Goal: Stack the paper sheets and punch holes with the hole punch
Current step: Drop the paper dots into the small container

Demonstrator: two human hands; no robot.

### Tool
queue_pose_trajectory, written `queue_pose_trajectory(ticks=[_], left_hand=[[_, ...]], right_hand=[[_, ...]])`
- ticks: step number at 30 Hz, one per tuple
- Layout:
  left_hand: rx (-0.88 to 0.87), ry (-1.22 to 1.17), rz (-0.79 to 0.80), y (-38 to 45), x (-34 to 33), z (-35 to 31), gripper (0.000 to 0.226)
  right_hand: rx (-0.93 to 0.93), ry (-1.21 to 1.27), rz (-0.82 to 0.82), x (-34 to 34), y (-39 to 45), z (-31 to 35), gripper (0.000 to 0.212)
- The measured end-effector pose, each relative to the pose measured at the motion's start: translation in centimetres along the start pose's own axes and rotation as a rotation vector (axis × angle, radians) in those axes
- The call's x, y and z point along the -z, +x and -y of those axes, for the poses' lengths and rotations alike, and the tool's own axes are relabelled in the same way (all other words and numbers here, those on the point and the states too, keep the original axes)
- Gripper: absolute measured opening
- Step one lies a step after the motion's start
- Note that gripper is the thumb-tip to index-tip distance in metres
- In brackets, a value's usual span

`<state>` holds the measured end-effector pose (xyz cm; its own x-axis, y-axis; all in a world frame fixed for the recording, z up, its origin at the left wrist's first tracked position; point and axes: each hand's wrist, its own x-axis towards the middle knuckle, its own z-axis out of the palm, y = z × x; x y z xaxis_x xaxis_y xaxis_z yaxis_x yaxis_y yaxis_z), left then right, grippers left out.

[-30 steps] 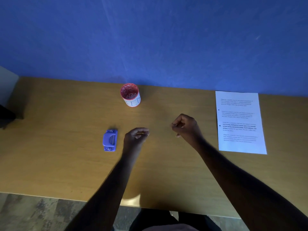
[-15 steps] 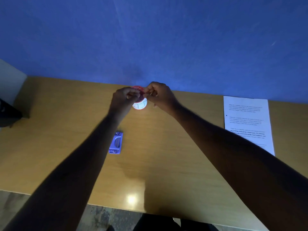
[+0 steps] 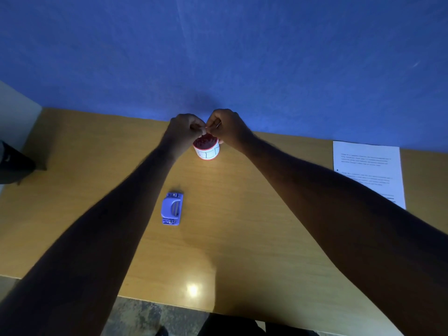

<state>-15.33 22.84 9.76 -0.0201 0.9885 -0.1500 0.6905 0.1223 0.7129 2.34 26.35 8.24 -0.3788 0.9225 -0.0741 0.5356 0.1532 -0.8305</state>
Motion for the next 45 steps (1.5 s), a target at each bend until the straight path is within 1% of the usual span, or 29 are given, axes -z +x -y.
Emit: queue_pose_trajectory(ticks=[2,7,10,15,20,25,30,37,42,45], left_hand=[[0.002,-0.010,-0.011,0.0,0.2,0.0,0.024],[-0.026,-0.030,-0.009,-0.3,0.8,-0.1,0.019],[-0.012,-0.057,-0.028,-0.3,1.2,-0.4,0.021],[0.030,-0.087,-0.033,-0.4,1.3,-0.5,0.024],[0.044,-0.132,0.021,-0.5,1.5,-0.3,0.025],[0.009,-0.063,0.076,-0.3,1.6,0.0,0.025],[-0.026,0.001,0.082,-0.6,1.5,-0.3,0.021],[-0.050,-0.008,0.064,-0.8,1.6,-0.5,0.018],[-0.075,0.039,-0.002,-1.0,1.5,-0.2,0.018],[-0.078,0.055,-0.012,-1.1,1.6,-0.1,0.016]], right_hand=[[0.001,-0.008,0.019,0.1,0.1,0.2,0.014],[0.017,-0.043,0.029,0.2,0.5,0.2,0.012],[0.026,-0.063,0.027,0.1,0.4,0.1,0.015],[0.004,-0.009,0.021,0.1,0.5,-0.3,0.015],[-0.029,0.044,0.039,0.4,0.7,-0.2,0.013],[-0.025,0.070,0.074,0.5,0.8,-0.3,0.014],[0.011,0.006,0.053,0.5,0.6,0.0,0.011],[0.025,-0.012,0.030,0.7,0.2,0.1,0.008],[0.027,-0.025,0.010,0.6,0.0,0.4,0.008],[0.056,-0.052,0.056,0.6,0.1,0.7,0.010]])
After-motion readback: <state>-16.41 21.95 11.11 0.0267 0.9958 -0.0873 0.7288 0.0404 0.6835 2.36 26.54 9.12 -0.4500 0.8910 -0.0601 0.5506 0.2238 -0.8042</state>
